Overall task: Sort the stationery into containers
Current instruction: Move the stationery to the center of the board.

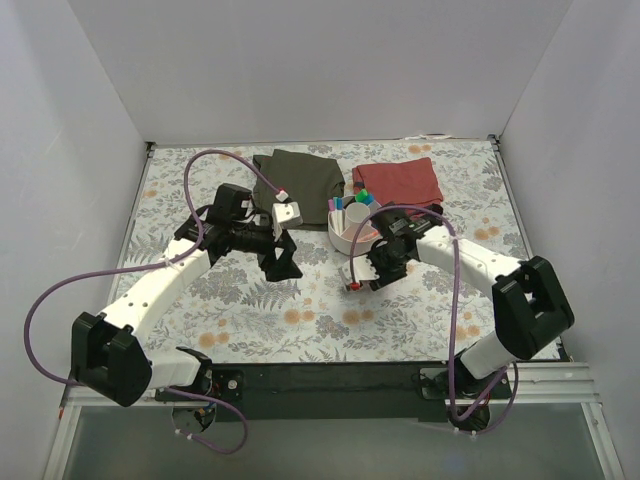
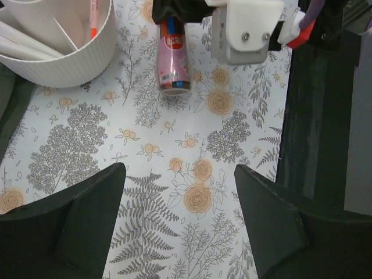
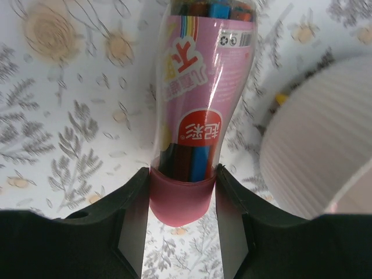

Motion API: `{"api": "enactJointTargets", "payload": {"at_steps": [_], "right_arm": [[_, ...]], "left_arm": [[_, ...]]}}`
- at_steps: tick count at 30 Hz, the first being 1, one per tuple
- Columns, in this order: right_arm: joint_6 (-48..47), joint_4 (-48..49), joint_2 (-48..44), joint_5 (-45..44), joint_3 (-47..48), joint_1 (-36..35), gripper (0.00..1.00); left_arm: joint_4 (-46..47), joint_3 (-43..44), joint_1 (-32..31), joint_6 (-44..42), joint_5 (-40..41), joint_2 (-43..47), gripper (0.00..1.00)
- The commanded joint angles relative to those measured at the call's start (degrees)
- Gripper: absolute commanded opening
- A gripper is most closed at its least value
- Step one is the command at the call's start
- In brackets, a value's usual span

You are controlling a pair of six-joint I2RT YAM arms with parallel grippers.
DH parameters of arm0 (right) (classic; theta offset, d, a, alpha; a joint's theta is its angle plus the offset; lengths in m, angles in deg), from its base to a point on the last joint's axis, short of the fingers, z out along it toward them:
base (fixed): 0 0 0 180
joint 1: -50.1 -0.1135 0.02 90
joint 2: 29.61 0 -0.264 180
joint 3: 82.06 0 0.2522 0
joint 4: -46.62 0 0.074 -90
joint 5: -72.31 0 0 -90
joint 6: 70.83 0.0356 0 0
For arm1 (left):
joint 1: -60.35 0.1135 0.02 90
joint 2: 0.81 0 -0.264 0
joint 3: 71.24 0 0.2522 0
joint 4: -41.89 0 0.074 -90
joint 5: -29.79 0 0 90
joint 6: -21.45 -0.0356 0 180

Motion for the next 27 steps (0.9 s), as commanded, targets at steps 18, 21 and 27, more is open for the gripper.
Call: {"api": "enactJointTargets", "payload": {"at_steps": [18, 21, 27], "right_arm": [[20.97, -0.85, -3.77, -1.27, -2.62, -9.72, 0.62], [21.94, -0.76, -5.09, -1.61, -3.5, -9.55, 0.65], [26.06, -1.11, -9.3, 0.4, -1.06, -3.41, 0.66]], "left_arm": [[-9.47, 6.29, -1.85, -4.67, 1.6, -1.0, 0.76], [-11.22, 8.66, -3.17, -5.72, 1.6, -3.2, 0.76], [-10.88, 11.31, -8.69, -7.56, 5.62, -5.93, 0.76]]}}
